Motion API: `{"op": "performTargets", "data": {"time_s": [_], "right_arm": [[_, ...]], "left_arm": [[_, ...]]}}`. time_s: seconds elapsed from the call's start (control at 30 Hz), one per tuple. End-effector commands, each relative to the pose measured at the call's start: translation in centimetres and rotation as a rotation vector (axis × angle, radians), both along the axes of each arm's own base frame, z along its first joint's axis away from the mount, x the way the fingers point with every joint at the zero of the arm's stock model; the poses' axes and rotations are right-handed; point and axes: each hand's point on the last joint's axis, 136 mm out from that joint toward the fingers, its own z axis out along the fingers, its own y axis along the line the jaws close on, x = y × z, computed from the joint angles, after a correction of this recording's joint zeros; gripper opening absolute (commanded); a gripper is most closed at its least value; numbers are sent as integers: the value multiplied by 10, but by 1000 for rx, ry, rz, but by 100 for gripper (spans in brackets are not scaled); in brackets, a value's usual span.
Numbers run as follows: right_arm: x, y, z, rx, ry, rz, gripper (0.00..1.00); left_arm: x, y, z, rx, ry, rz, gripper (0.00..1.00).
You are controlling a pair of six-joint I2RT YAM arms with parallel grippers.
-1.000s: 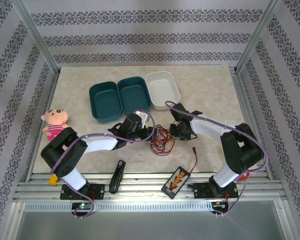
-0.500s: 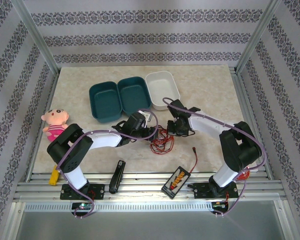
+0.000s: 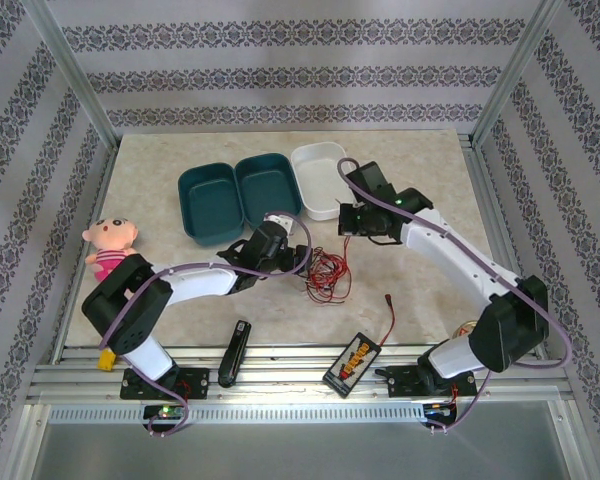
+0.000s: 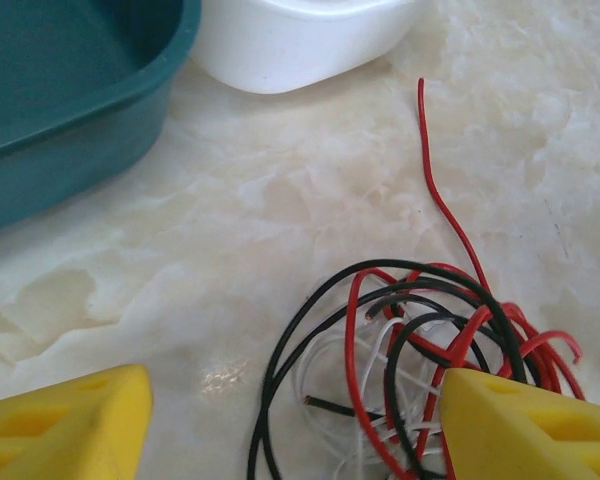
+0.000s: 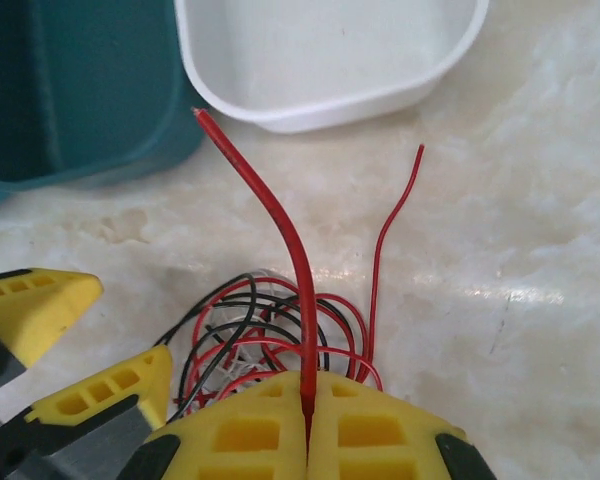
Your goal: Untangle the cables
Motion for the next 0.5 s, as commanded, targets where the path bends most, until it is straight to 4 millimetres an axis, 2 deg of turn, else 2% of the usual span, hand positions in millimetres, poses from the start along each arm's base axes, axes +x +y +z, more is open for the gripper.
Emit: {"op": "performTargets", "data": {"time_s": [0.0,0.1,0.33,0.47], "right_arm": [[-4,-5,32,-31,-60,39,0],[-7,3,66,28,-119,88,0],[-27,44,142,279,-271,280,0],[-35,51,179,353,-361,332,0]], "left_arm": [[-2,11,2,34,-20,26,76],[-1,12,5,37,-31,33,78],[1,9,8,26,-38,27,82],[0,1,6,6,-25,0,82]]}}
